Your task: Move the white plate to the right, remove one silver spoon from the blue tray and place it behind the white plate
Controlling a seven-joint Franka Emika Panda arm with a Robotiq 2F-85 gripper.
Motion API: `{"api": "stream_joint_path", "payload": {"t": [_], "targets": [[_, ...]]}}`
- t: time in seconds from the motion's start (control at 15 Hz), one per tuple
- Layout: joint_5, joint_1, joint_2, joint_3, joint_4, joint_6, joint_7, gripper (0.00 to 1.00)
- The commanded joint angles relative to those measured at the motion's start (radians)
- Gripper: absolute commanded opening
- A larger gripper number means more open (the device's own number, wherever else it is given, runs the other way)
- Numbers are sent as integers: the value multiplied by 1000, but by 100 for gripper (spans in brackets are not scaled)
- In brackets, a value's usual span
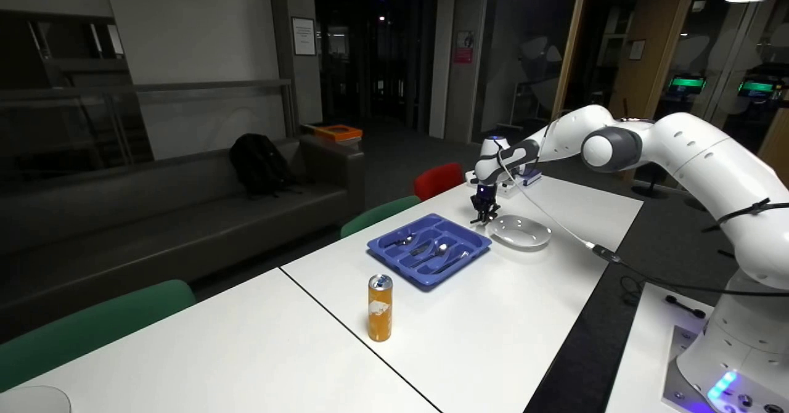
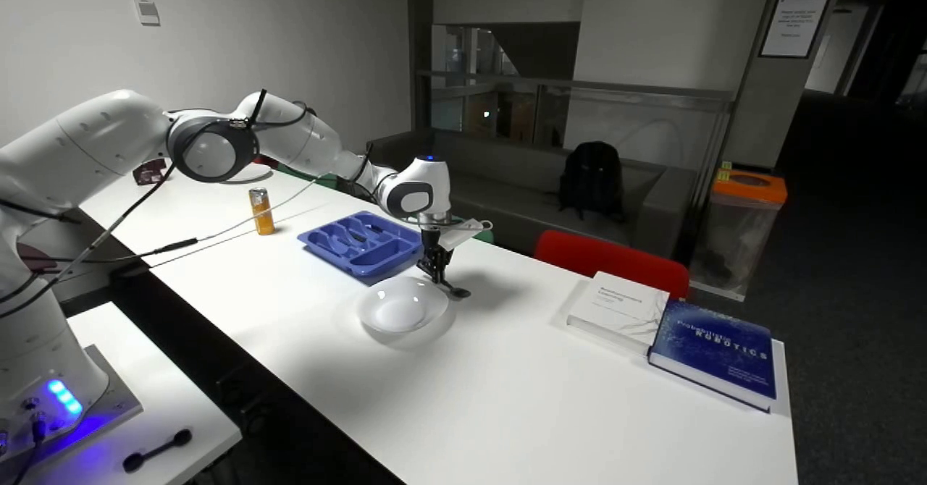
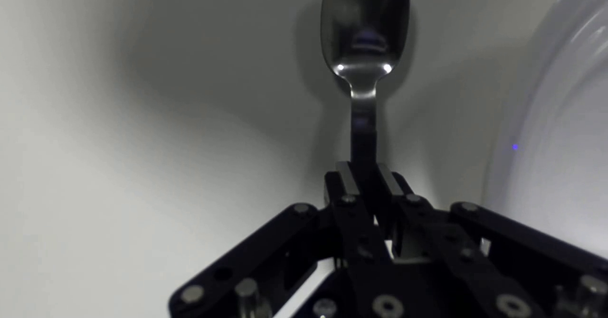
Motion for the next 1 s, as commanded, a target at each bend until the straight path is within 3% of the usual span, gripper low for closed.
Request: {"api": "stream_joint_path", "payload": {"t": [0.0, 0.2, 0.27, 0.33, 0.8, 0.93], "targets": [[-5, -8, 20, 11, 28, 19, 2, 3], [-9, -7, 22, 8, 31, 21, 4, 3], [-12, -6, 23, 4, 33, 17, 4, 26], [-12, -7, 24, 5, 32, 16, 4, 40], [-11, -6, 26, 6, 34, 6, 7, 91], [-10, -6, 23, 6, 36, 4, 9, 100]]}}
